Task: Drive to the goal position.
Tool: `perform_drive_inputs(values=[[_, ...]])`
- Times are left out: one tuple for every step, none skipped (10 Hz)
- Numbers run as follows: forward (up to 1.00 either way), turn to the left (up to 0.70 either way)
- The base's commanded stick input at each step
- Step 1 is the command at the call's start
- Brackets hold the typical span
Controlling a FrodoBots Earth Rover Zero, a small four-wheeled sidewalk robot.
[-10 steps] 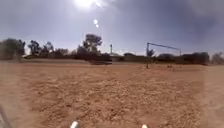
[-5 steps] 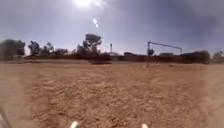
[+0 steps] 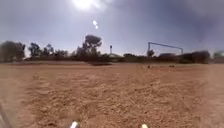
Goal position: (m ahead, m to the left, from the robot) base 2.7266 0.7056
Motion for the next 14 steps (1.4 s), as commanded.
perform_drive_inputs(values=[[0.45,0.0],[0.45,0.0],[0.45,0.0],[0.45,0.0],[0.45,0.0],[0.45,0.0],[0.45,0.0],[0.45,0.0],[0.45,0.0],[0.45,0.0],[0.45,0.0],[0.45,0.0],[0.45,0.0],[0.45,0.0]])
